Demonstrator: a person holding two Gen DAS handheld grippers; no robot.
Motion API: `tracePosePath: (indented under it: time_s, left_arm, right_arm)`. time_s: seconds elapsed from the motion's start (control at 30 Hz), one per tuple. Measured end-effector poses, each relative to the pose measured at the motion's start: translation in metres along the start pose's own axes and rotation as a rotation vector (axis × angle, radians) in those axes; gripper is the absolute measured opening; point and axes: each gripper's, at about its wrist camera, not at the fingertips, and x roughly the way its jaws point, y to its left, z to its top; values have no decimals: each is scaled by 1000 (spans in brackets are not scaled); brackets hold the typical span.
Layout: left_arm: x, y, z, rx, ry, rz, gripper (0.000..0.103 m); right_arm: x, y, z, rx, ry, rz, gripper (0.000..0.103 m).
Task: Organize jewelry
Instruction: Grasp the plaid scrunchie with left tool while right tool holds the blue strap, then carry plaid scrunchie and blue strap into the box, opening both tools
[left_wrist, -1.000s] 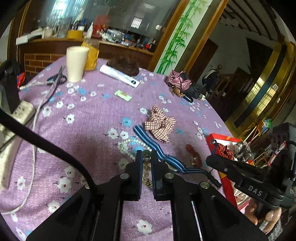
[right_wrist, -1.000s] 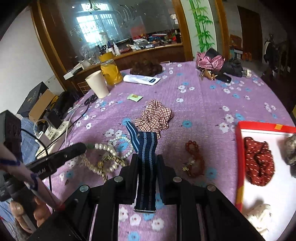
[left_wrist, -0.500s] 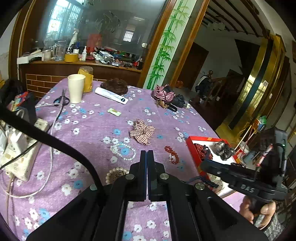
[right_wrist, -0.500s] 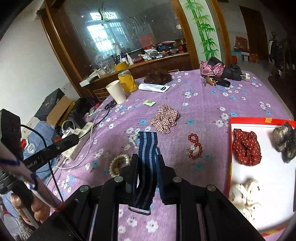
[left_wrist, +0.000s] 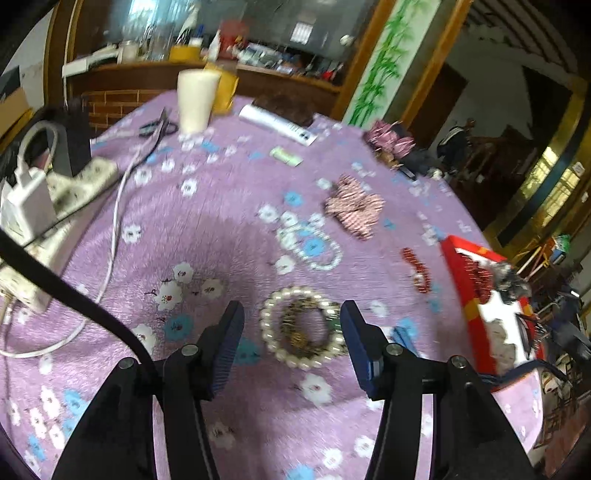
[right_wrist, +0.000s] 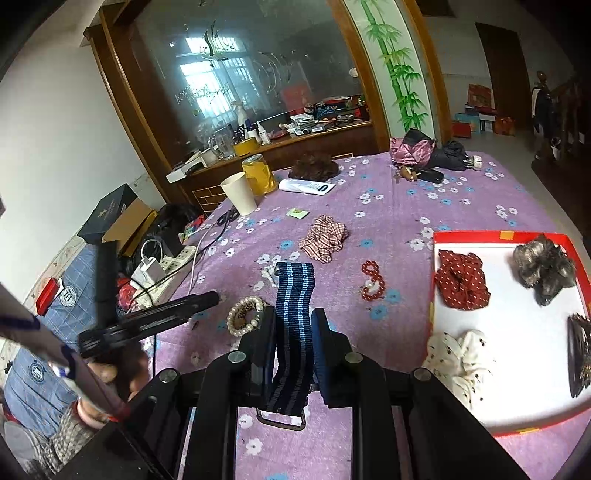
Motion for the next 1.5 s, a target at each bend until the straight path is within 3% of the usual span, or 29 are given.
tracePosePath:
  time_s: [0.17,0.33,0.5,0.73,0.8,0.87,0.9,1.2,1.5]
  left_arm:
    - [16,-7,14,14,20,-3,52]
    - [24,-56,48,139,-20,17,52]
    - [80,-93,81,192,37,77,54]
    - [153,-106,95,179,130,159,54]
    - [162,-108,93,186,155,169,39]
    - [162,-112,91,203,149,178,10]
    - [162,-113,91,203,163,156,10]
    - [76,-127,87,236,37,36,9]
    - [-42,-135,65,274,-88,-15,9]
  right_arm:
    - [-2,-8,-3,5,-1,-15,20]
    - [2,-15,-5,20,4,-6,20]
    - [8,-24,-9,42,23,14,20]
    - [10,-29,-8,4,35,44,20]
    - [13,-28,-8,-9,45,49,20]
    - [17,-28,-5,-19,55,55,20]
    - [18,-28,-4,-19,56,58,20]
    - [7,-26,12,-7,4,78,20]
    - [-66,-26,33,-41,-151,77,20]
